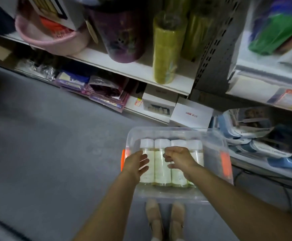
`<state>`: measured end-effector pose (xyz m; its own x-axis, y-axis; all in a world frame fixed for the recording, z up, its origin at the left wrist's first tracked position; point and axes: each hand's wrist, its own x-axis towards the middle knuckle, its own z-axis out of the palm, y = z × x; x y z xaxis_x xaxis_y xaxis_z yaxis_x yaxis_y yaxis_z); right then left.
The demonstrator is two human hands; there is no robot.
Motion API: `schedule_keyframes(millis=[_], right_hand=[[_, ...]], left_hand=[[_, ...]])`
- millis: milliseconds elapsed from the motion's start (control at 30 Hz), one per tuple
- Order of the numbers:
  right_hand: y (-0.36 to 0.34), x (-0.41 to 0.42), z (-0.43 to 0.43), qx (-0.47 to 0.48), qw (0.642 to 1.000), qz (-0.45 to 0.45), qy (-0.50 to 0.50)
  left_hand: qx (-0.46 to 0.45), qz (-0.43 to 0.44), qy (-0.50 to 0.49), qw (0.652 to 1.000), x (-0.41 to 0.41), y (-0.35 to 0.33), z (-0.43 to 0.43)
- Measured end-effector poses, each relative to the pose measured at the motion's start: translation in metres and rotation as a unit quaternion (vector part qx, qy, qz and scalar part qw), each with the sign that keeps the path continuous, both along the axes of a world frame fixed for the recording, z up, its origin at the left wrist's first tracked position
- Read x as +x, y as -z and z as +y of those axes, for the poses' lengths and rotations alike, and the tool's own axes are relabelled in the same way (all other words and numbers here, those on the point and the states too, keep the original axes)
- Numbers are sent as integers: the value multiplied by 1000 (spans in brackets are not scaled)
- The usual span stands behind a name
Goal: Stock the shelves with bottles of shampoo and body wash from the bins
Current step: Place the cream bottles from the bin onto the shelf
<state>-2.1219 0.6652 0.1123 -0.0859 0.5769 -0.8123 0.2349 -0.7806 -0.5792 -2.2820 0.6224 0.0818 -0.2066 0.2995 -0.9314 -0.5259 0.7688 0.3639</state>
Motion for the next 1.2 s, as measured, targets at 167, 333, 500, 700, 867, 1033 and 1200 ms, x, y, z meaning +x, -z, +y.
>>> schedule_keyframes(millis=[167,333,500,700,867,1033,1200], right_hand=[[68,-23,13,-66,997,13,29],[119,-44,31,-73,997,-2,-6],[148,-59,45,-114,993,14,-33],[163,-69,53,-169,981,90,-7],[167,-61,66,-174,980,96,17],[168,-45,66,-185,979,87,-17],[167,-37,64,-165,982,83,-23]], left_hand=[[-4,21,19,1000,-7,62,11],[-10,55,25,998,-6,123,31],[-22,52,30,998,-4,151,42],[-11,22,37,999,-1,177,41],[-29,42,92,994,-6,199,47],[-41,-11,138,990,-10,206,48],[-14,5,172,985,-14,210,48]])
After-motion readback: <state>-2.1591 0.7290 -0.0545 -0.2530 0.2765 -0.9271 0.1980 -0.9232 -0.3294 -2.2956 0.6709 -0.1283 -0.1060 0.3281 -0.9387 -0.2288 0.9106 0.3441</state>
